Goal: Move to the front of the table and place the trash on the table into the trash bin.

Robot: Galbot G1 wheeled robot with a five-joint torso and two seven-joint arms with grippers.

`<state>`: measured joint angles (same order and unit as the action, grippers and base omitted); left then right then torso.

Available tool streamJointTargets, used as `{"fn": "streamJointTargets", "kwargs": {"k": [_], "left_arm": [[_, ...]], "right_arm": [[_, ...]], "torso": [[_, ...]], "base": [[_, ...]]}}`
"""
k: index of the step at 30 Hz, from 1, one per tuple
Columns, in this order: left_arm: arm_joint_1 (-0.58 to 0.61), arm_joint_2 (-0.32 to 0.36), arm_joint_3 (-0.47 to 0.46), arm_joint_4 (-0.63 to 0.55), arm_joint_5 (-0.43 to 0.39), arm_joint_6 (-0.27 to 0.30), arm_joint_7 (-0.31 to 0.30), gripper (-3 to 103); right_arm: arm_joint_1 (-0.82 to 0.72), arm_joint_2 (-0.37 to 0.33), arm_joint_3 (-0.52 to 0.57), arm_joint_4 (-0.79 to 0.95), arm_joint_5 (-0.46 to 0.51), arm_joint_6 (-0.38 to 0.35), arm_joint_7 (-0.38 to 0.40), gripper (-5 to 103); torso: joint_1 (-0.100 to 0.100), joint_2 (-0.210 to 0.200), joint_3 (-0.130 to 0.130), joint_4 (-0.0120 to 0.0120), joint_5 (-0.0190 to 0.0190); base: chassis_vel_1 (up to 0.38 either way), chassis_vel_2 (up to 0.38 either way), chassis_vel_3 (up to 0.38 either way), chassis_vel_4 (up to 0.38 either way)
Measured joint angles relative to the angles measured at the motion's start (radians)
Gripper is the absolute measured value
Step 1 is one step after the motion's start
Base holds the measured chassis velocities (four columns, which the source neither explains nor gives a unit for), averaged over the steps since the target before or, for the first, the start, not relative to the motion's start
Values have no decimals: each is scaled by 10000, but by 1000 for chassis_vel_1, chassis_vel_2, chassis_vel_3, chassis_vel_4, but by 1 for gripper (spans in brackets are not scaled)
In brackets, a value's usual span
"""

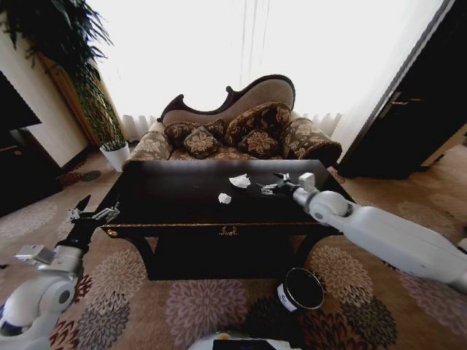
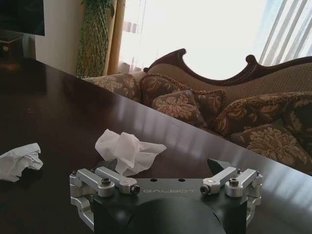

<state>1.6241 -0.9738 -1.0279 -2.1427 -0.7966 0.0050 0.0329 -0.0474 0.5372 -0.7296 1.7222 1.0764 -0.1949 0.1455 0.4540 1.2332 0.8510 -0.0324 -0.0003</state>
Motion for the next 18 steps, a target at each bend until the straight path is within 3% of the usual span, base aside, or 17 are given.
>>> {"fn": "streamJointTargets", "kwargs": {"k": [18], "left_arm": [[0,0,0,0,0,0,0,100]], "right_arm": [[1069,1361,-1329,-1182,-236,-24,39,100]], "torso": [[-2,0,-1,-1,0]], "base": [[0,0,0,0]]}}
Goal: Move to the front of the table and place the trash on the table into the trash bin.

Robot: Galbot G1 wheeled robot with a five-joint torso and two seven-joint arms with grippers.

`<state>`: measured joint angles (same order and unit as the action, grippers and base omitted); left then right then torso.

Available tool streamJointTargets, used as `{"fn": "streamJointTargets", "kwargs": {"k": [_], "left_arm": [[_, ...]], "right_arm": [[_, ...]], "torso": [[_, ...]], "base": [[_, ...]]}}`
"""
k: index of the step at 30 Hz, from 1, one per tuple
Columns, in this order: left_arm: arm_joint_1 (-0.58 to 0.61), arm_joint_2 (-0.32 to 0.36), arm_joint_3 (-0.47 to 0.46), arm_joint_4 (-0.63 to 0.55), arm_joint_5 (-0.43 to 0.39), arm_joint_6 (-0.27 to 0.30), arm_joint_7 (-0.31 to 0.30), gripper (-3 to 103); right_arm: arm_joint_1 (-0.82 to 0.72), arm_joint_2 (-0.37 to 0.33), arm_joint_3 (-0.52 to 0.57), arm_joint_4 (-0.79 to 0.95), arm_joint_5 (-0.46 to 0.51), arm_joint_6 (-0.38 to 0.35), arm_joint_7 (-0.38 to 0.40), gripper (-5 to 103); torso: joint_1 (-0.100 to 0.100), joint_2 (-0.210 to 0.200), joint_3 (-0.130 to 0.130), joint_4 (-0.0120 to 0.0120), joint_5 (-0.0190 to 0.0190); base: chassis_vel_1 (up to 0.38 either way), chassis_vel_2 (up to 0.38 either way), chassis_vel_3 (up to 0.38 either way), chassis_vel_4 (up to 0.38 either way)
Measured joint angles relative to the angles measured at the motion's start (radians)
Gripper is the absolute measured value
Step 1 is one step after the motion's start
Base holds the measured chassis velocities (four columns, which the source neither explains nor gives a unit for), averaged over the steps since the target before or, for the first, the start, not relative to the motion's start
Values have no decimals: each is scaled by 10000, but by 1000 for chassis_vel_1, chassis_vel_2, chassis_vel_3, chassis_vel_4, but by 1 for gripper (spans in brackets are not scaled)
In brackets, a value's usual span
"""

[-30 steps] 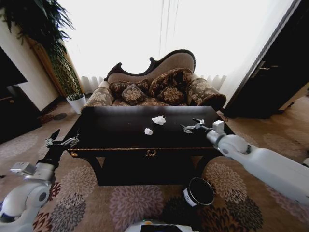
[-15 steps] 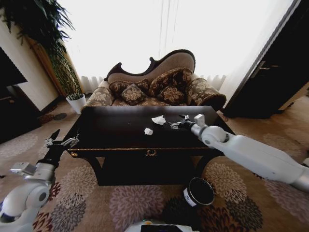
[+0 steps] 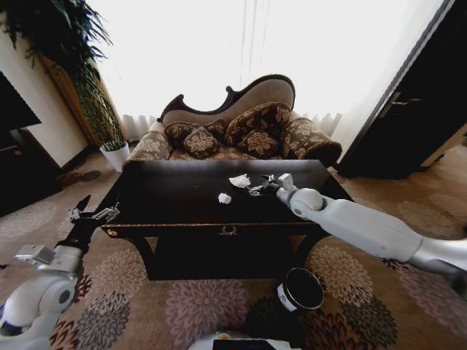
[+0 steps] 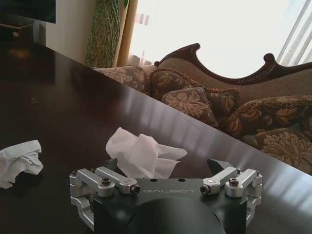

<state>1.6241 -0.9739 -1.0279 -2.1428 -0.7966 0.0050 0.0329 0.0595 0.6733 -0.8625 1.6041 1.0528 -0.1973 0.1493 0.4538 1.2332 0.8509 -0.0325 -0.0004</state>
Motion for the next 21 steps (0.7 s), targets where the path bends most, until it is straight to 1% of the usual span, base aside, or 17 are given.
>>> {"fn": "streamJointTargets", "kwargs": {"k": [9,21], "left_arm": [[0,0,0,0,0,0,0,100],[0,0,0,0,0,0,0,100]], "right_arm": [[370,619,-395,-374,-67,-7,4,100],[489,1139,-652,-874,-192,3,-39,100]], "torso": [[0,0,0,1,0],[0,0,0,1,0]], "base": [[0,0,0,0],[0,0,0,0]]}}
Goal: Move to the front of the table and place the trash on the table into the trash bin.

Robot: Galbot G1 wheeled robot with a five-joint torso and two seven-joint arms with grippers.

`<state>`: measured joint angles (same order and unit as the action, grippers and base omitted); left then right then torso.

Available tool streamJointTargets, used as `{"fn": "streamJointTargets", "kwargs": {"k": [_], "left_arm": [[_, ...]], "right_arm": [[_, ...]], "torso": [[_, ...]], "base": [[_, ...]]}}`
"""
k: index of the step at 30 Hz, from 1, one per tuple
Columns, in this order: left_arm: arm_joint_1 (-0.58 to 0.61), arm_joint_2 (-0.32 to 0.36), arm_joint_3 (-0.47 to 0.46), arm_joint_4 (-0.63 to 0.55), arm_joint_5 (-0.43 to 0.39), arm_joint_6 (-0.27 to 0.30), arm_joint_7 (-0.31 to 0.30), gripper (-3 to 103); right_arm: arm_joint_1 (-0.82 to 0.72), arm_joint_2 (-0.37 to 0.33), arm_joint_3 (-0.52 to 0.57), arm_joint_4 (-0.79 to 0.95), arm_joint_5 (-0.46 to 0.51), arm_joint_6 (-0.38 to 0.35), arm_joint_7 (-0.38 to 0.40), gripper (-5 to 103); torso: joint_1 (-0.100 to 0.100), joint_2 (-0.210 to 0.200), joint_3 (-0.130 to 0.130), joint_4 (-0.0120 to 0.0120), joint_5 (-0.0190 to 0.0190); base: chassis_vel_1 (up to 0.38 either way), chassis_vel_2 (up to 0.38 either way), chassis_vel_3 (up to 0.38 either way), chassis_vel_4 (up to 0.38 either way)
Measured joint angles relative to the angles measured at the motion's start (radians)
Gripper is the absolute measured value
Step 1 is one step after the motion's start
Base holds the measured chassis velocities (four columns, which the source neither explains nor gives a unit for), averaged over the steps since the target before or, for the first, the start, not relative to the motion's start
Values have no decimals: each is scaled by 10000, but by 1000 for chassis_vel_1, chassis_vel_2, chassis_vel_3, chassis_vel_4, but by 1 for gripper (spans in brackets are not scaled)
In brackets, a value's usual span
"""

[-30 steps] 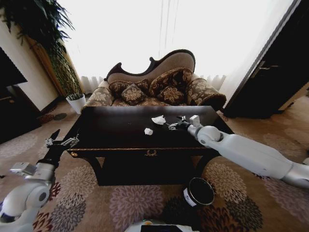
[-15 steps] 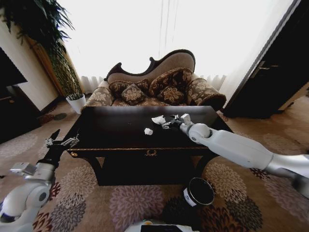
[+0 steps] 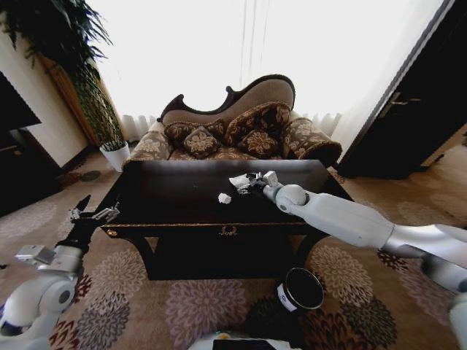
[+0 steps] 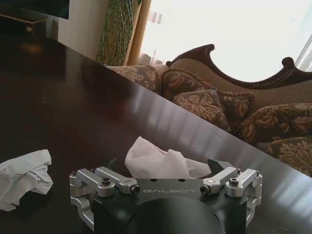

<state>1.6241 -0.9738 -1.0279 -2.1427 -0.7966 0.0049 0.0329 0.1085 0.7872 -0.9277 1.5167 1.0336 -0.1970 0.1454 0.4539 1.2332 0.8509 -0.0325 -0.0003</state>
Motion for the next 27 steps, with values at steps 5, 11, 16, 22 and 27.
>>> {"fn": "streamJointTargets", "kwargs": {"k": [5,11,16,22,27], "left_arm": [[0,0,0,0,0,0,0,100],[0,0,0,0,0,0,0,100],[0,0,0,0,0,0,0,100],[0,0,0,0,0,0,0,100],[0,0,0,0,0,0,0,100]], "right_arm": [[54,229,-102,-278,-35,26,-42,100],[54,369,-138,-474,-41,52,-86,101],[58,467,-151,-566,-42,84,-100,86],[47,465,-153,-588,-45,134,-143,64],[-9,423,-153,-550,-47,155,-166,42]], "torso": [[0,0,0,0,0],[0,0,0,0,0],[0,1,0,0,0],[0,0,0,0,1],[0,0,0,0,1]], "base": [[0,0,0,0],[0,0,0,0],[0,0,0,0],[0,0,0,0],[0,0,0,0]]}}
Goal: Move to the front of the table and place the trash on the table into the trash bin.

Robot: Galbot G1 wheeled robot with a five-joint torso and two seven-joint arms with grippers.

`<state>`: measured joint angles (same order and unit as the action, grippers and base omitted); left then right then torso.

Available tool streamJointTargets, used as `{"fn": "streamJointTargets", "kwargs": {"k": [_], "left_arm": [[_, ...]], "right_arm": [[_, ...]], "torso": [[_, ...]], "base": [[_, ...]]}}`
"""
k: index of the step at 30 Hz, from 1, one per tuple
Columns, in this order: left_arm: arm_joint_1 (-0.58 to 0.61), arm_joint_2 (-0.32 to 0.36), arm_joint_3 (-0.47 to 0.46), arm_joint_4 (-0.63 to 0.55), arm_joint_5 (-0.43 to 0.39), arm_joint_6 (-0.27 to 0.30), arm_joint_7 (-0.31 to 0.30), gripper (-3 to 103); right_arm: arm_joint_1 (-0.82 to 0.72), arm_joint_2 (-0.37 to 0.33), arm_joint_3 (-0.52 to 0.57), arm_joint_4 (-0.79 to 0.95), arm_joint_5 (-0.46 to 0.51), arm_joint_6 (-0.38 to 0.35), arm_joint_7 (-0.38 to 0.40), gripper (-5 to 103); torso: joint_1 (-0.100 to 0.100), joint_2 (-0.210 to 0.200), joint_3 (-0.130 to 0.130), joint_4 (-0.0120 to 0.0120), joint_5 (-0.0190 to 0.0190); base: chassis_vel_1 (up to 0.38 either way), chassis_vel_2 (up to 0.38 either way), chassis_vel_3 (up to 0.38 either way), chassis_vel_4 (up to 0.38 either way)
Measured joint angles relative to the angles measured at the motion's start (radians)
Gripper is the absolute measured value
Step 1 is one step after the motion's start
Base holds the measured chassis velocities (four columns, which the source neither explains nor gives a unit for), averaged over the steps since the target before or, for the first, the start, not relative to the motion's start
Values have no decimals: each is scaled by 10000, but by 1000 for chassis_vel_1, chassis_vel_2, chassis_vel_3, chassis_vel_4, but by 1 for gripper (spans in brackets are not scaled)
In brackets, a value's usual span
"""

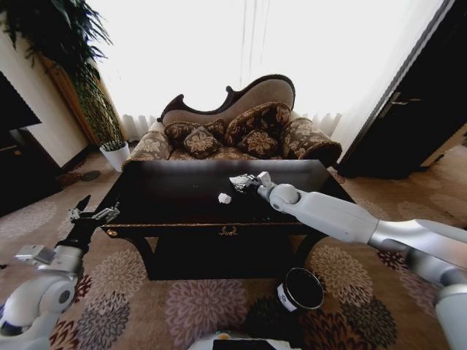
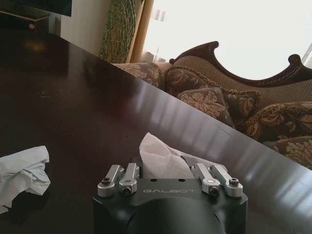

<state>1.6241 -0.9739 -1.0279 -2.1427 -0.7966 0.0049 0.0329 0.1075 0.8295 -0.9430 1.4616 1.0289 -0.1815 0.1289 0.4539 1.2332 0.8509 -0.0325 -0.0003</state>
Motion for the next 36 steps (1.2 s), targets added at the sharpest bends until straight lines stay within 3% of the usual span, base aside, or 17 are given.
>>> {"fn": "streamJointTargets", "kwargs": {"k": [6,9,13,26,36], "left_arm": [[0,0,0,0,0,0,0,100],[0,0,0,0,0,0,0,100],[0,0,0,0,0,0,0,100],[0,0,0,0,0,0,0,100],[0,0,0,0,0,0,0,100]], "right_arm": [[-35,-51,36,70,0,5,-11,27],[-48,-111,79,124,8,9,-18,10],[-106,-169,132,185,15,11,-19,2],[-520,-565,614,644,138,-21,76,1],[-2097,-1838,2476,1743,243,-68,203,1]], "torso": [[0,0,0,0,0],[0,0,0,0,0],[0,0,0,0,0],[0,0,0,1,1],[0,0,0,-1,3]], "base": [[0,0,0,0],[0,0,0,0],[0,0,0,0],[0,0,0,0],[0,0,0,0]]}}
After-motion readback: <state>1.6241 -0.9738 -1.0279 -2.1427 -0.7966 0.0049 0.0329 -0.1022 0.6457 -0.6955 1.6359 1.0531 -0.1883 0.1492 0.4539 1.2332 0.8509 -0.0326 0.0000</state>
